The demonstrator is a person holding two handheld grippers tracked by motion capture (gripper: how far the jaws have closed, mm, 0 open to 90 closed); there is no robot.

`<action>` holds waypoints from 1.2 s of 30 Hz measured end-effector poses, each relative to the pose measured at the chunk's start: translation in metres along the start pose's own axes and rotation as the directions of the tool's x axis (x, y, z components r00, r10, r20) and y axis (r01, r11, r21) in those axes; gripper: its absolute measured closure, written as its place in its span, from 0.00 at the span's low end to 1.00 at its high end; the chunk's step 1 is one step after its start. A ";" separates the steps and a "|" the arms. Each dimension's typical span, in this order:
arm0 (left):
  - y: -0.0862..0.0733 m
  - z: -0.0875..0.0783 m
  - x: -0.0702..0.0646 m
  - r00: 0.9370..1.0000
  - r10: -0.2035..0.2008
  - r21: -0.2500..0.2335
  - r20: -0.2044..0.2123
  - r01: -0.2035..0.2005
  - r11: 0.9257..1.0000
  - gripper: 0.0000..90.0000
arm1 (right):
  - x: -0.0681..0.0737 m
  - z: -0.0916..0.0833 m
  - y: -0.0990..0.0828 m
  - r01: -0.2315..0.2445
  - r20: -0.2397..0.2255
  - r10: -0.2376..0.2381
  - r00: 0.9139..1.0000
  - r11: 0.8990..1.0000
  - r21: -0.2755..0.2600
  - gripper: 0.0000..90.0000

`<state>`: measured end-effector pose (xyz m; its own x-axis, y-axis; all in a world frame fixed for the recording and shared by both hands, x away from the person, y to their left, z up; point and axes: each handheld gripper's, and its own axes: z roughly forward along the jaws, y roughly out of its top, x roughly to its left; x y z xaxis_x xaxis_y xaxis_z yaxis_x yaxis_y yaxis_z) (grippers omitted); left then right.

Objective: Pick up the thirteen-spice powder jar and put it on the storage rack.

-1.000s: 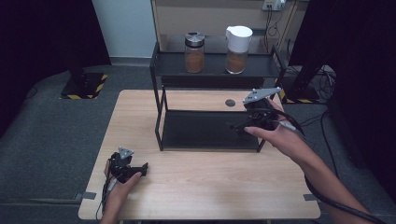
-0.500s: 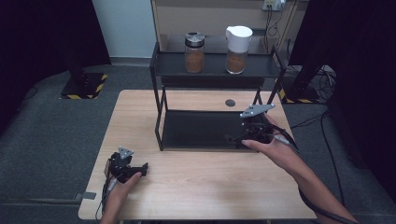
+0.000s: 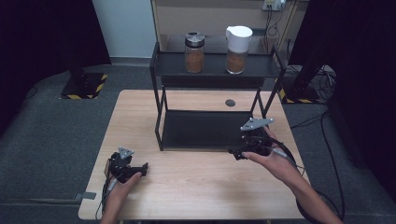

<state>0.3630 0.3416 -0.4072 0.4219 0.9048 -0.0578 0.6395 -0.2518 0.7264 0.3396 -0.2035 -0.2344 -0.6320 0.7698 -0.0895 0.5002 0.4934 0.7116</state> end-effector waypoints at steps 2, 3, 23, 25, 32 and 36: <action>0.000 0.000 0.000 1.000 0.000 0.000 0.000 0.000 1.000 0.00 | 0.001 0.004 -0.007 -0.006 -0.006 0.006 1.000 1.000 -0.003 0.08; 0.000 0.000 0.000 1.000 0.000 0.000 0.000 0.000 1.000 0.00 | 0.001 0.005 -0.009 -0.008 -0.008 0.008 1.000 1.000 -0.003 0.08; 0.000 0.000 0.000 1.000 -0.001 0.000 -0.001 0.001 1.000 0.00 | 0.011 0.037 -0.063 -0.046 -0.008 0.046 0.999 0.999 0.016 0.08; 0.000 0.000 0.000 1.000 -0.001 0.000 -0.001 0.001 1.000 0.00 | 0.010 0.038 -0.067 -0.051 -0.007 0.051 0.999 0.999 0.016 0.08; 0.000 0.000 0.000 1.000 -0.001 0.000 -0.001 0.001 1.000 0.00 | 0.005 0.043 -0.084 -0.075 -0.006 0.075 0.997 0.997 0.010 0.08; 0.000 0.000 -0.001 1.000 -0.001 0.000 -0.001 0.001 1.000 0.00 | 0.002 0.046 -0.095 -0.085 -0.007 0.085 0.996 0.996 0.004 0.08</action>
<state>0.3624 0.3412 -0.4071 0.4203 0.9056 -0.0577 0.6399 -0.2507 0.7264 0.3186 -0.2302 -0.3341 -0.5915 0.8059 -0.0242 0.5540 0.4281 0.7140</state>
